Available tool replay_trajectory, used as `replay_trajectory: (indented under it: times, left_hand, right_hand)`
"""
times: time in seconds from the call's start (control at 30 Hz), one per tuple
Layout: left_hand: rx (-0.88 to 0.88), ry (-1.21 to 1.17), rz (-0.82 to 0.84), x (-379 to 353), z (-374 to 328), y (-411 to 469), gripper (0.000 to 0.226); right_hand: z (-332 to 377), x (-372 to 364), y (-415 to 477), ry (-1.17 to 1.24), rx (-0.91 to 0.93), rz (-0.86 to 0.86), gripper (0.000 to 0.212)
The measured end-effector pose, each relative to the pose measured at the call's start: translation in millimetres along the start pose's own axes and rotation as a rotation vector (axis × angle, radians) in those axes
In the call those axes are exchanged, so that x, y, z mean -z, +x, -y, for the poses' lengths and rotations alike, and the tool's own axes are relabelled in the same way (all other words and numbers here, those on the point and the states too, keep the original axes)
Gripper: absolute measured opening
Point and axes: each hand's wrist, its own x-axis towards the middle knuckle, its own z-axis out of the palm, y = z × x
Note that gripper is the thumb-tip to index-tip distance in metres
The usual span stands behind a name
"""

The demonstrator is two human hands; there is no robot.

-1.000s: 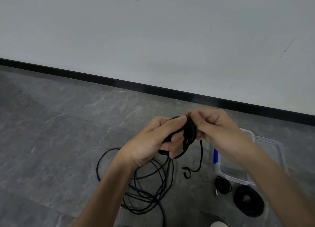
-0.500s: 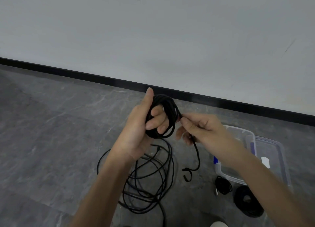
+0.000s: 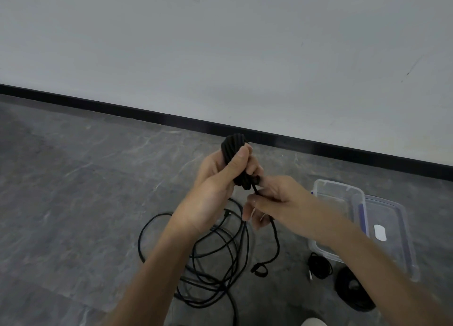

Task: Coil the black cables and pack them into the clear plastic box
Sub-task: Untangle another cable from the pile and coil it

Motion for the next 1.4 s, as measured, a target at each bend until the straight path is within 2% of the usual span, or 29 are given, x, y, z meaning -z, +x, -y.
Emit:
replay_trajectory:
  times: [0.1, 0.27, 0.43, 0.6, 0.73, 0.83, 0.9, 1.03, 1.17, 1.4]
  left_hand:
    - [-0.050, 0.111, -0.064, 1.1, 3.1, 1.4, 0.017]
    - [-0.121, 0.329, -0.199, 14.3, 6.1, 4.9, 0.014]
    - [-0.063, 0.584, -0.159, 17.3, 12.7, 3.9, 0.022]
    - [-0.016, 0.852, -0.153, 13.9, 15.0, 1.5, 0.014]
    - [0.070, 0.998, -0.128, 16.3, 13.8, -0.2, 0.027]
    - [0.177, 1.002, -0.050, 19.5, 17.5, -0.7, 0.068]
    - [0.230, 0.968, 0.027, 21.4, 20.6, -0.8, 0.082]
    - [0.300, 0.748, 0.237, 17.5, 16.4, -3.0, 0.059]
    - [0.348, 0.497, 0.297, 15.7, 10.4, -5.3, 0.040]
    - [0.337, 0.528, 0.441, 8.3, 5.5, -5.2, 0.028]
  right_hand:
    - [3.8, 3.2, -3.9, 0.131, -0.056, 0.045, 0.019]
    - [7.6, 0.0, -6.6, 0.129, -0.060, 0.191, 0.022]
    - [8.9, 3.1, -7.3, 0.114, -0.014, 0.151, 0.023]
    - [6.3, 4.9, -7.0, 0.070, -0.028, 0.153, 0.024]
    - [7.5, 8.2, -8.3, 0.067, -0.035, 0.133, 0.023]
    - [6.7, 13.5, -8.0, 0.060, -0.041, 0.041, 0.027]
    - [6.1, 15.0, -7.6, 0.049, -0.038, -0.008, 0.030]
    - [6.7, 17.2, -7.8, 0.032, -0.037, -0.091, 0.035]
    - [7.0, 22.1, -7.2, 0.021, 0.003, -0.213, 0.037]
    - [5.5, 17.2, -5.5, -0.013, 0.097, -0.287, 0.033]
